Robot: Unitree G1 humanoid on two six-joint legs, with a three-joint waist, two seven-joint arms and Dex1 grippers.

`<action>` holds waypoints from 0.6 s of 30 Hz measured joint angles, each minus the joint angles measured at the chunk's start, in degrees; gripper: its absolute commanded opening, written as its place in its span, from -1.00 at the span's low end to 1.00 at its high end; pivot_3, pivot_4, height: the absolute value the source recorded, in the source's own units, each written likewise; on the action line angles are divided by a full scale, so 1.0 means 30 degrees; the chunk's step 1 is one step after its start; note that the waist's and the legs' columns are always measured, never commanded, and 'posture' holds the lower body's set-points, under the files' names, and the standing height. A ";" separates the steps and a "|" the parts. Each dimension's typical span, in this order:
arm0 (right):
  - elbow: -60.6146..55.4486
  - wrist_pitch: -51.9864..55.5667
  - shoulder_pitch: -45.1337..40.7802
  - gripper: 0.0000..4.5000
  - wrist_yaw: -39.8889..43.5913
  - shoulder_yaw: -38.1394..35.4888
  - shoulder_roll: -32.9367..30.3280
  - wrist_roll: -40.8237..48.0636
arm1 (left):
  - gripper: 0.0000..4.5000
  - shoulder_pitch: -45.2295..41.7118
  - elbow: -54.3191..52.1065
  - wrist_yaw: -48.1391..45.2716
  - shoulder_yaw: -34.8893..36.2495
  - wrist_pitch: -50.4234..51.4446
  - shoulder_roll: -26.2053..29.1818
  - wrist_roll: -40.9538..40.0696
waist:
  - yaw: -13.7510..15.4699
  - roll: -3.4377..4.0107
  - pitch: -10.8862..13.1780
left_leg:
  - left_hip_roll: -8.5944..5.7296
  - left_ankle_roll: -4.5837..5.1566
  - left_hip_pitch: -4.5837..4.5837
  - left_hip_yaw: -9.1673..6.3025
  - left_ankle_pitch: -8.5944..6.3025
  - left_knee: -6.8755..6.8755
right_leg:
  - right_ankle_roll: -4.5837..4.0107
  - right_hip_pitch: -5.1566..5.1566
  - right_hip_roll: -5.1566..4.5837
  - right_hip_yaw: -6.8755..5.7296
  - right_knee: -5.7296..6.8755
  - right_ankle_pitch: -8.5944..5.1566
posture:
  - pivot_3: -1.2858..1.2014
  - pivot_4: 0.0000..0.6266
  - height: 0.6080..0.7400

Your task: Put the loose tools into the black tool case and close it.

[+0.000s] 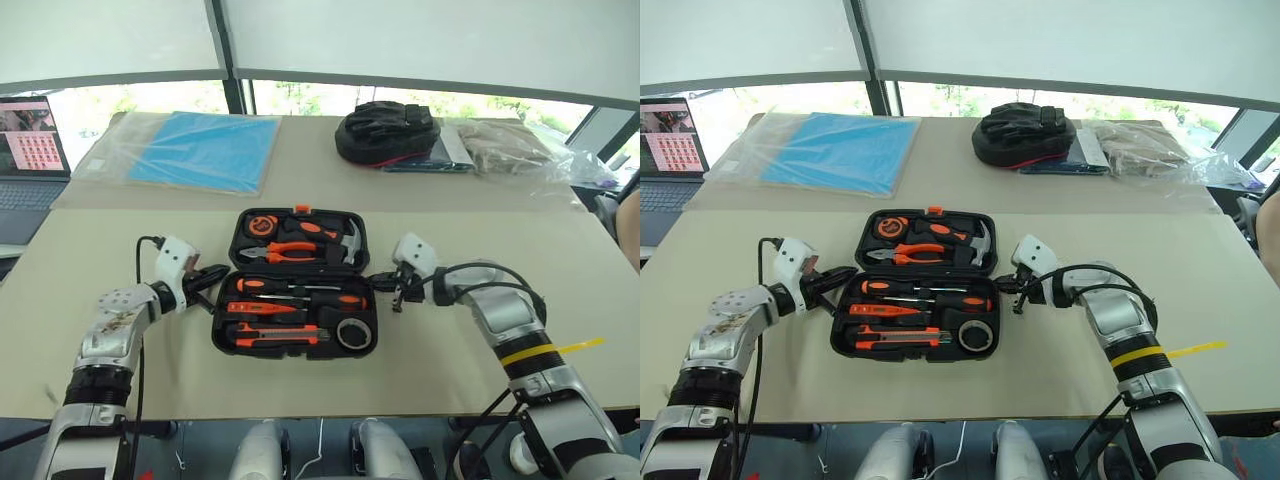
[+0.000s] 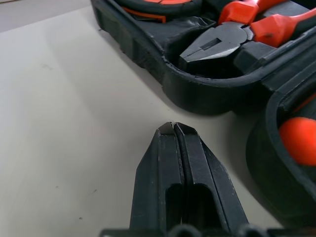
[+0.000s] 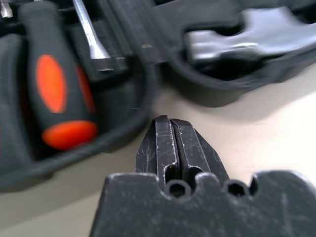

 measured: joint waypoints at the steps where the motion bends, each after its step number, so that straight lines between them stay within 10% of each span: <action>1: -0.0005 0.0067 0.0000 -1.00 -0.0025 -0.0054 0.0032 -0.0011 | -0.97 -0.0016 -0.0001 -0.0203 -0.0111 -0.0051 -0.0013 0.0047 | 0.0000 0.0000 0.0000 | 0.0000 0.0000 0.0000 -0.0001 0.0000 0.0000 | 0.0000 0.0000 0.0000 0.0001 0.0001 0.0000 | 0.03 -0.52 1.00; 18: -0.4590 0.2965 0.2872 -1.00 0.0710 -0.1112 -0.2306 0.0761 | -0.97 0.1569 -0.3432 -0.1840 -0.1231 0.0723 -0.0882 0.0161 | 0.0062 0.0000 0.0000 | -0.0012 0.0029 -0.0005 -0.0017 -0.0017 0.0001 | 0.0020 0.0004 -0.0006 0.0010 -0.0015 -0.0007 | 0.03 -0.52 1.00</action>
